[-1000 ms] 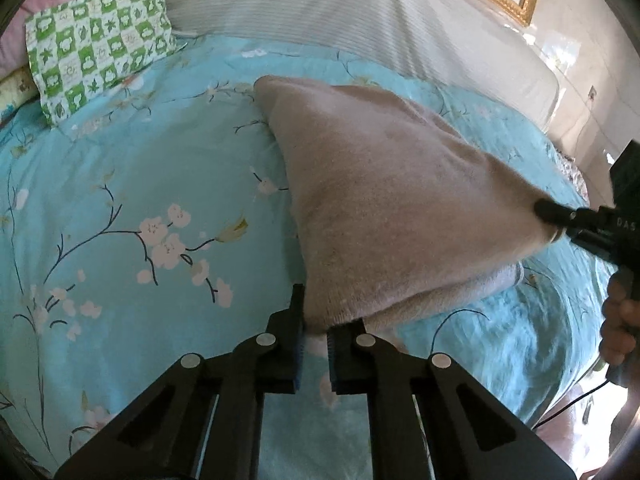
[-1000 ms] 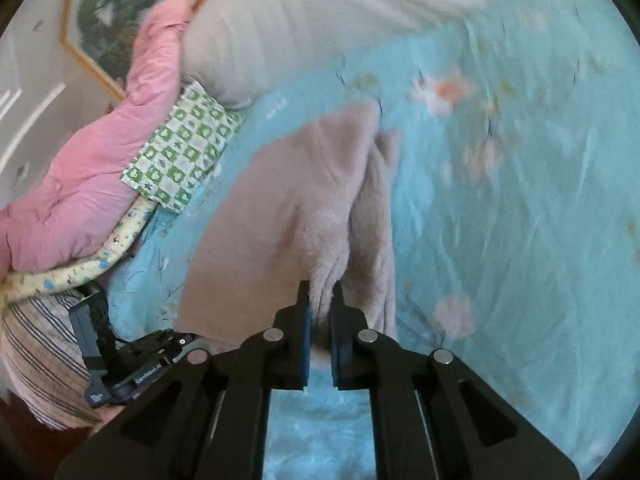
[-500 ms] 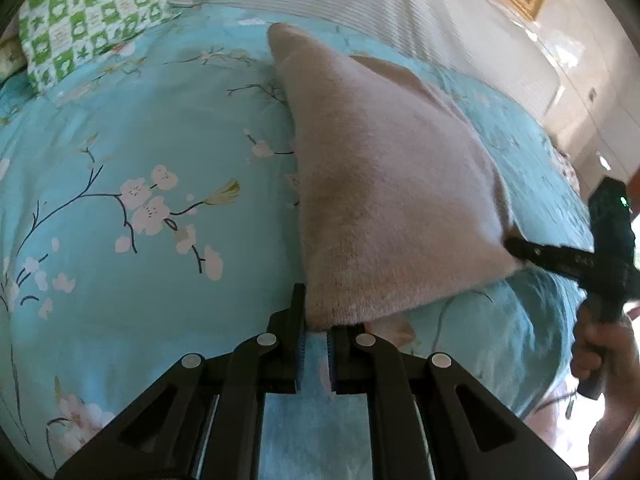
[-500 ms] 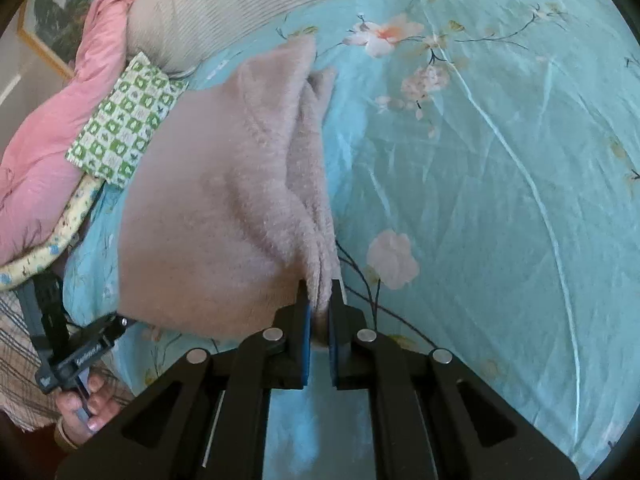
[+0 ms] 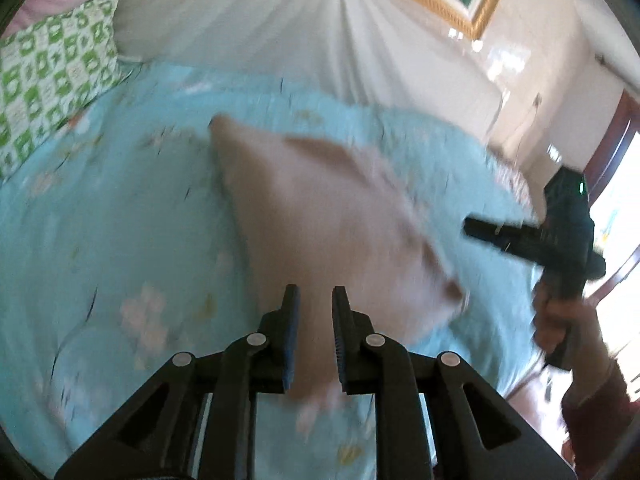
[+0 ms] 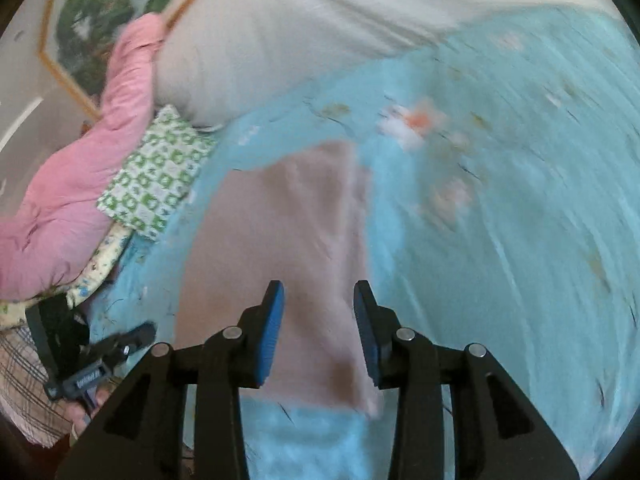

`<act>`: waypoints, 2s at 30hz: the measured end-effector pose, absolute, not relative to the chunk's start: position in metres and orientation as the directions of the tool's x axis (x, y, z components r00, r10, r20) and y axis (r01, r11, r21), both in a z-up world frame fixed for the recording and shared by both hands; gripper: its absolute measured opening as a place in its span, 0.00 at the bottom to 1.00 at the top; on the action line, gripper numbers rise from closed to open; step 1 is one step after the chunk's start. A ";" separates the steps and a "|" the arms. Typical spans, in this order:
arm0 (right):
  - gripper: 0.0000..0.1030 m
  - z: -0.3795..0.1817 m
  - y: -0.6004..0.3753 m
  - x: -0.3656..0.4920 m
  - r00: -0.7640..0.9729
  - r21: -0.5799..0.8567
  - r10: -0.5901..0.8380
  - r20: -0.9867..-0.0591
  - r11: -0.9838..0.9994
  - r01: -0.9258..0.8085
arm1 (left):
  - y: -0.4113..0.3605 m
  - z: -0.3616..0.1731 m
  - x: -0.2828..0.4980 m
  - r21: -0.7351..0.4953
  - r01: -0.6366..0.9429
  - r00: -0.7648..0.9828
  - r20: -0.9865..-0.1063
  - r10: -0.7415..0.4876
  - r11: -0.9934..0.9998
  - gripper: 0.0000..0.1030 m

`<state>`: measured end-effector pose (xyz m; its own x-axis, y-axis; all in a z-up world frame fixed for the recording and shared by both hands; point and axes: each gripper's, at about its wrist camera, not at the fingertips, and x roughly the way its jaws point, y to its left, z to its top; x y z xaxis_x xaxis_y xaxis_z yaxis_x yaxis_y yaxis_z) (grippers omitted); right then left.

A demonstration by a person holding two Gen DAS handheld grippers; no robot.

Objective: Fold small clothes

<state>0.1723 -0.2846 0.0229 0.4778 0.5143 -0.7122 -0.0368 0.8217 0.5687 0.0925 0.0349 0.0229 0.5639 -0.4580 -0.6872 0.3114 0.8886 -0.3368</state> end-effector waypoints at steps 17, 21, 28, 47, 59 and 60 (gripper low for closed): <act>0.30 -0.044 -0.246 0.224 0.389 0.517 0.495 -0.777 0.854 -0.054 | 0.017 -0.034 0.170 -0.352 0.266 0.501 -0.745 -0.441 0.897 0.08; 0.32 -0.033 -0.250 0.215 0.410 0.536 0.509 -0.757 0.842 -0.057 | 0.020 -0.016 0.158 -0.353 0.271 0.515 -0.733 -0.445 0.895 0.07; 0.33 -0.001 -0.260 0.162 0.443 0.563 0.550 -0.708 0.818 -0.115 | 0.028 -0.001 0.090 -0.390 0.347 0.510 -0.685 -0.520 0.853 0.07; 0.37 -0.014 -0.272 0.108 0.411 0.493 0.468 -0.782 0.868 -0.051 | 0.033 -0.040 0.049 -0.390 0.278 0.423 -0.771 -0.476 0.878 0.16; 0.50 0.013 -0.251 0.057 0.426 0.428 0.425 -0.799 0.899 -0.094 | 0.033 -0.027 0.008 -0.277 0.257 0.485 -0.792 -0.371 0.926 0.51; 0.50 0.012 -0.249 0.053 0.423 0.423 0.422 -0.802 0.901 -0.097 | 0.034 -0.028 0.007 -0.275 0.255 0.484 -0.794 -0.368 0.927 0.52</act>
<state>0.0527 -0.2485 0.0122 0.4226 0.4217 -0.8022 -0.0971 0.9011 0.4225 0.0069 0.0344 -0.0280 0.4836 -0.3685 -0.7939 0.2547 0.9271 -0.2751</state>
